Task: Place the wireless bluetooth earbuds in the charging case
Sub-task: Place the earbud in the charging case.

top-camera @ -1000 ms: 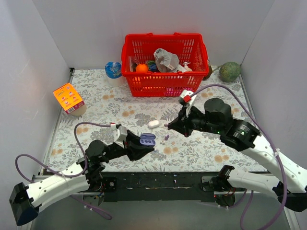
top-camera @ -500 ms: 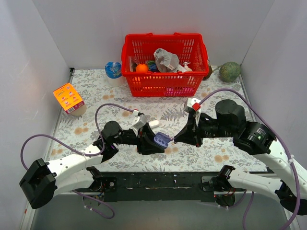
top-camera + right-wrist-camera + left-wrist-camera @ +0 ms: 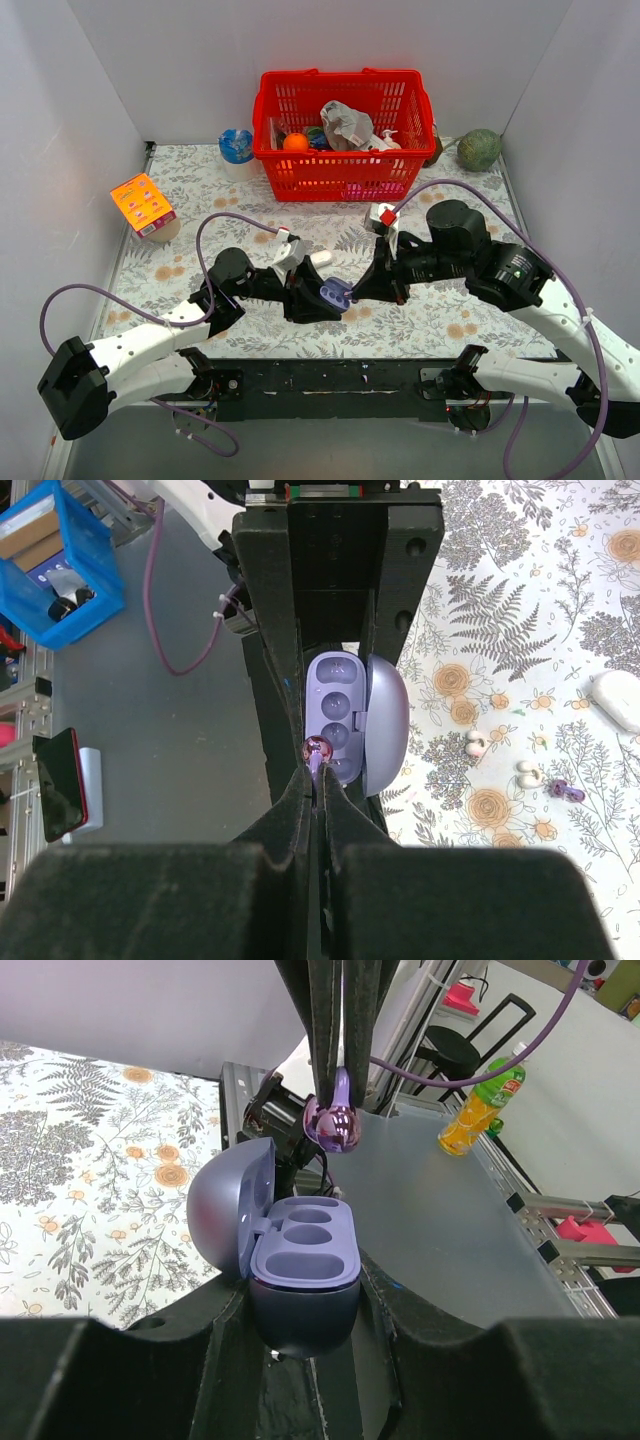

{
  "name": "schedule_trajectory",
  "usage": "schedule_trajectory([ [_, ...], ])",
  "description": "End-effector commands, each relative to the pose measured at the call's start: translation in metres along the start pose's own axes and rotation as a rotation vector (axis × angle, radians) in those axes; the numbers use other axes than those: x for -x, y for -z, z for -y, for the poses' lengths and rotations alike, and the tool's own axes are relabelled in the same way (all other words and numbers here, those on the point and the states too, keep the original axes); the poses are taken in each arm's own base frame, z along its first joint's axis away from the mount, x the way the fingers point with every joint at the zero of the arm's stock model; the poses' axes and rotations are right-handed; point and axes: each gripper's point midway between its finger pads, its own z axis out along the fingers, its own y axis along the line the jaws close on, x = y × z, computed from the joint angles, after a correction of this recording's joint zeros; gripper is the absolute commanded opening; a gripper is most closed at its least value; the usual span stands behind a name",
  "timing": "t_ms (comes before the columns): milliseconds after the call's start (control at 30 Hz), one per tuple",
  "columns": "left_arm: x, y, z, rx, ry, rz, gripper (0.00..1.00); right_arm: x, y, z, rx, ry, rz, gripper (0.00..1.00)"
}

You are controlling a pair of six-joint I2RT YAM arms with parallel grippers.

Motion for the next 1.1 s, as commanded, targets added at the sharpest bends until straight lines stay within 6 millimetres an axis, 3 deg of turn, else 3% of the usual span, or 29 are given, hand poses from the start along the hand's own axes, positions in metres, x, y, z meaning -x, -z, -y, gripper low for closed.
schedule_trajectory([
  [0,0.009,0.002,0.005,-0.011,-0.052,0.011,0.0,0.015,0.0,-0.011,0.045,0.029,0.037,0.01],
  [1067,0.031,0.001,0.002,0.031,-0.128,0.089,0.0,0.001,-0.017,0.005,0.002,0.015,0.042,0.01],
])
